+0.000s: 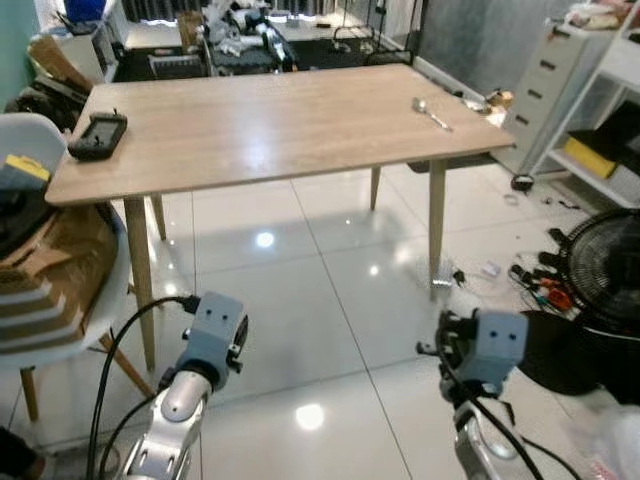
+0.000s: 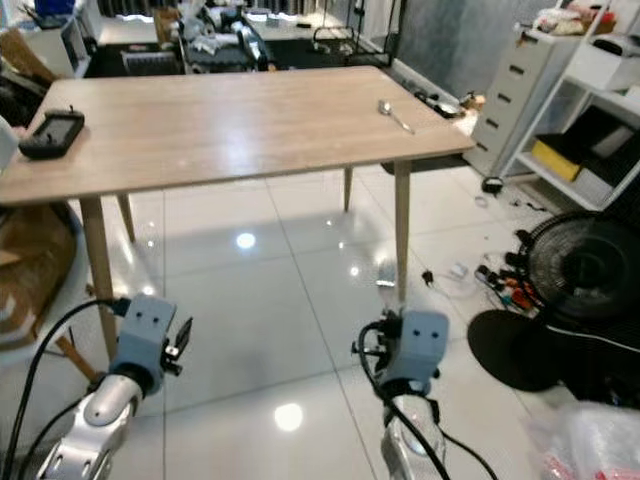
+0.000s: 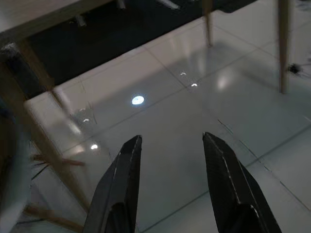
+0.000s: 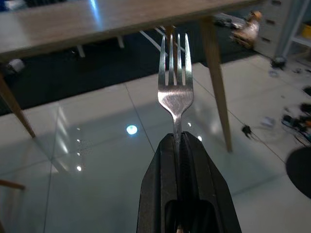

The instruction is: Setting the table

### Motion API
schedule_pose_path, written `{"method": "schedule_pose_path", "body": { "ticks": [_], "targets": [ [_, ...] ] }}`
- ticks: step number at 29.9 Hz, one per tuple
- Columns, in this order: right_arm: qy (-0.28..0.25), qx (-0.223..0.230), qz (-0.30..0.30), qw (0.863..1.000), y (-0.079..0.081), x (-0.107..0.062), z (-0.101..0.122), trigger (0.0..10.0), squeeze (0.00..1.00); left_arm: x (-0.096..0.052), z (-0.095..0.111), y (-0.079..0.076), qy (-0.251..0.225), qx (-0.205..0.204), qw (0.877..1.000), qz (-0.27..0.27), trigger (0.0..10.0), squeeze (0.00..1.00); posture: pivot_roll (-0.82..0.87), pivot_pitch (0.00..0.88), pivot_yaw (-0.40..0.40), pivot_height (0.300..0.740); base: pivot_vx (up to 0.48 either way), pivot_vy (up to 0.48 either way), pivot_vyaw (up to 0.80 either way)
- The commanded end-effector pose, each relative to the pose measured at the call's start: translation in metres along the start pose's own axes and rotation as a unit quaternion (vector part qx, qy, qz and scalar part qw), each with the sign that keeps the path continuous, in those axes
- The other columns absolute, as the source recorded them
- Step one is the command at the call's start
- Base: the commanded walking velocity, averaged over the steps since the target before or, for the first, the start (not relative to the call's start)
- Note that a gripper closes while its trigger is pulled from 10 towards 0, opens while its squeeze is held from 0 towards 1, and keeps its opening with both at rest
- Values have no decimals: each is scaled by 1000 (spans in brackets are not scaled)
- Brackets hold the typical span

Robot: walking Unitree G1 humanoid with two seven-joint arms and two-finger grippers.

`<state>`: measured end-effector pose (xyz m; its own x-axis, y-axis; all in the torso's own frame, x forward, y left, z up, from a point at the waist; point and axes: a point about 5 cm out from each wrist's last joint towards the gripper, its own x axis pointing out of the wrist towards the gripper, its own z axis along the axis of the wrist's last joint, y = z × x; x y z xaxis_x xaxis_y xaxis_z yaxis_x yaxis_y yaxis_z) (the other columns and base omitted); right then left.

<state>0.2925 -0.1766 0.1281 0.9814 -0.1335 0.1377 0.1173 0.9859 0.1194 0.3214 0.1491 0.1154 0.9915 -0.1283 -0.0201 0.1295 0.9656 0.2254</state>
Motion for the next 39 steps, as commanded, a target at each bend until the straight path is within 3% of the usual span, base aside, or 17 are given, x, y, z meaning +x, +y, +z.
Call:
{"method": "schedule_pose_path", "body": {
  "ticks": [1,29,39],
  "targets": [
    [10,3,-16,1000,-5,-2,-2,10000,0,-3,-4,-2,10,-1,1000,-5,10000,0,62,108,65,740,480,0,-800],
    [16,8,-38,999,-9,-2,-1,10000,0,-4,-3,-1,11,2,1000,-9,10000,0,65,118,68,740,478,0,-800],
    [-9,18,-39,999,-7,4,13,10000,0,-2,11,0,-15,15,1000,-11,10000,0,71,122,74,740,464,0,-53]
  ]
}}
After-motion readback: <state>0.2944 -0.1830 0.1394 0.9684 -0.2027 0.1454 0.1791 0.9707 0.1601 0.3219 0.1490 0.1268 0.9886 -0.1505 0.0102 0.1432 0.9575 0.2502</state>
